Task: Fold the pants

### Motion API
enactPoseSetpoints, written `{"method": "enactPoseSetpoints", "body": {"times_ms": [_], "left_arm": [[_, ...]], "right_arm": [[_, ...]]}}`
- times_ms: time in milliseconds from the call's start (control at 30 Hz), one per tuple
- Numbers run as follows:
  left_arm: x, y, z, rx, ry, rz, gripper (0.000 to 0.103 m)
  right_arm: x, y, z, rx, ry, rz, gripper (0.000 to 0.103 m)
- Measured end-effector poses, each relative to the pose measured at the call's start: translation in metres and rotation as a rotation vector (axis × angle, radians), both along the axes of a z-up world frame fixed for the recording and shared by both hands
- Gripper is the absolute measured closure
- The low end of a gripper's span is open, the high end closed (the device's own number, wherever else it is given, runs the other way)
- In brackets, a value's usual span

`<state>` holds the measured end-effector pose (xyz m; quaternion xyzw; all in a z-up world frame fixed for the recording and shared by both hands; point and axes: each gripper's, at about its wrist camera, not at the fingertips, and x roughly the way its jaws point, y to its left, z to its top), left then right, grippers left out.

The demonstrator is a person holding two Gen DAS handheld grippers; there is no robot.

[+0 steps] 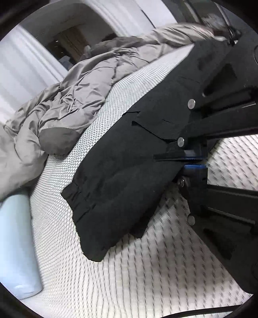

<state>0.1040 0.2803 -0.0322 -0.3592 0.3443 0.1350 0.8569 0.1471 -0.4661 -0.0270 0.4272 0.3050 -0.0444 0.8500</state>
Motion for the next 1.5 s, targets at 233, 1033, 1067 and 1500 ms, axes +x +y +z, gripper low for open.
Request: {"method": "enactPoseSetpoints", "body": {"times_ms": [233, 1033, 1067, 1500], "left_arm": [[-0.06, -0.007, 0.004, 0.099, 0.012, -0.061, 0.101], [-0.125, -0.038, 0.081, 0.228, -0.121, -0.095, 0.023], [-0.118, -0.047, 0.088, 0.239, -0.135, -0.124, 0.019], [-0.005, -0.18, 0.069, 0.374, -0.096, -0.508, 0.001]], "right_arm": [[-0.065, 0.021, 0.014, -0.073, 0.026, 0.067, 0.087], [-0.142, 0.003, 0.07, -0.238, -0.114, -0.135, 0.05], [-0.13, 0.005, 0.077, -0.247, -0.105, -0.101, 0.041], [0.055, 0.057, 0.054, -0.626, 0.272, 0.281, 0.029]]}}
